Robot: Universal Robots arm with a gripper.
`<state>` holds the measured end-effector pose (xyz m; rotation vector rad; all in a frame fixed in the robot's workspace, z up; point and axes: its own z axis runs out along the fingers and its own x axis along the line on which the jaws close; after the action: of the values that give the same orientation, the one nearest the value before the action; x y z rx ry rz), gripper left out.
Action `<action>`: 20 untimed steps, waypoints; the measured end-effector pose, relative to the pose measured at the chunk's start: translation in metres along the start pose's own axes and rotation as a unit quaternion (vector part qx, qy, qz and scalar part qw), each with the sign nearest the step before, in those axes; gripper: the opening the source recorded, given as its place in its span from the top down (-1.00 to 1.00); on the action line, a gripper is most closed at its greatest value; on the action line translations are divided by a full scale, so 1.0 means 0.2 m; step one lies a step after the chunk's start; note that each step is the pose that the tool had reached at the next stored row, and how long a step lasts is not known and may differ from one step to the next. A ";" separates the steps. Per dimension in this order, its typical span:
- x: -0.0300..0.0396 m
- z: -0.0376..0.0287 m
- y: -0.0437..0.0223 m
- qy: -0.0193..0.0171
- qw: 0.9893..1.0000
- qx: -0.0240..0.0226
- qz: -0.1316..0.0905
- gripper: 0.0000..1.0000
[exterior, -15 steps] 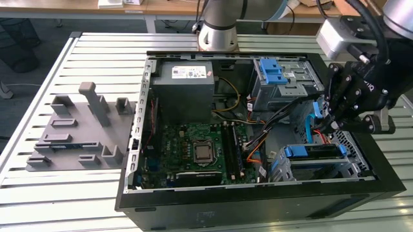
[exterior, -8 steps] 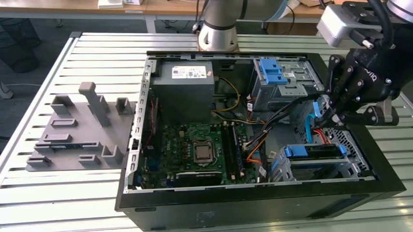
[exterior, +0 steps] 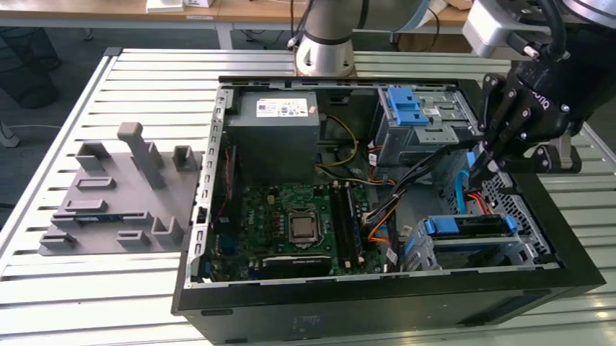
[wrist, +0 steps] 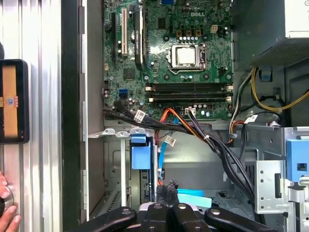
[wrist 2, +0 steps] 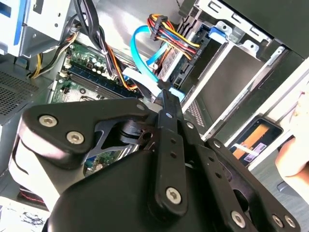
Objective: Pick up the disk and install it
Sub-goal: 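Insert the second disk wire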
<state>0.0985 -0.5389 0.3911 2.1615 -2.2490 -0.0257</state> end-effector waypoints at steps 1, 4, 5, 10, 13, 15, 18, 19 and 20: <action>-0.003 0.000 0.000 0.001 1.000 0.000 0.000 0.79; -0.013 0.002 0.001 0.004 1.000 0.002 0.000 0.77; -0.016 0.004 0.003 0.004 1.000 0.002 0.000 0.77; -0.027 0.009 0.008 0.004 1.000 0.003 0.000 0.62; -0.033 0.013 0.009 0.004 1.000 0.003 0.000 0.50; -0.035 0.023 0.009 0.004 1.000 0.004 0.000 0.50; -0.035 0.044 0.010 0.004 1.000 0.007 0.000 0.50; -0.035 0.050 0.009 0.005 1.000 0.008 0.000 0.50; -0.035 0.056 0.009 0.006 1.000 0.009 0.000 0.50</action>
<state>0.0965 -0.5318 0.3800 2.1647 -2.2530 0.0078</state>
